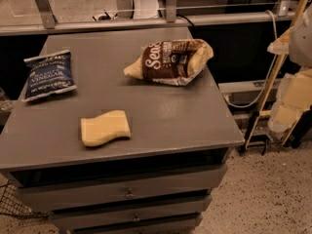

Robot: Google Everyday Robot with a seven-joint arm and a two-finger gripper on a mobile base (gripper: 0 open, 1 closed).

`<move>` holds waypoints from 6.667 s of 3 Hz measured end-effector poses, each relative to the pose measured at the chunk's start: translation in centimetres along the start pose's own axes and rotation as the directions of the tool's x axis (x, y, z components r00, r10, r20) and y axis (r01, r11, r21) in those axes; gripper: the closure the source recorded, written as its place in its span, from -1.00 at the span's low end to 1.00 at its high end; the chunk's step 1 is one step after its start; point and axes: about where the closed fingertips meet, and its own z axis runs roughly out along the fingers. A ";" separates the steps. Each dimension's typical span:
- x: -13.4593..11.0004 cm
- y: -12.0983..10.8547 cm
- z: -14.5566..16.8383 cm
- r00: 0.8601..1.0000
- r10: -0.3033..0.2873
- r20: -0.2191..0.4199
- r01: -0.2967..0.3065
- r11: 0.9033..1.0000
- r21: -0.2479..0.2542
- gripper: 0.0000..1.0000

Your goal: Move brown chip bag near blue chip bag

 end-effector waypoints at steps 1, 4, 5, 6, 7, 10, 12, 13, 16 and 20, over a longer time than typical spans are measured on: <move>0.0 0.0 0.0 1.000 0.000 0.000 0.000 1.000 0.000 -1.00; -10.2 -9.6 4.2 0.972 -0.235 0.026 0.232 0.968 0.098 -1.00; -16.5 -11.9 7.9 0.934 -0.346 0.085 0.336 0.936 0.106 -1.00; -20.6 -13.0 11.2 0.909 -0.402 0.113 0.392 0.915 0.095 -1.00; -23.4 -13.8 13.9 0.897 -0.420 0.136 0.414 0.908 0.070 -1.00; -24.7 -16.1 20.3 0.918 -0.370 0.143 0.377 0.926 -0.022 -0.19; -30.9 -13.9 15.4 0.806 -0.454 0.380 0.490 0.872 0.001 0.90; -30.8 -14.0 16.0 0.812 -0.449 0.372 0.485 0.875 -0.002 1.00; -42.3 -13.0 19.2 0.608 -0.643 0.466 0.709 0.703 0.044 1.00; -52.4 -10.7 20.4 0.439 -0.746 0.500 0.796 0.581 0.169 0.16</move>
Offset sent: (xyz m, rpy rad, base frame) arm 0.0201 0.0105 0.0035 -0.0514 -0.0312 0.0152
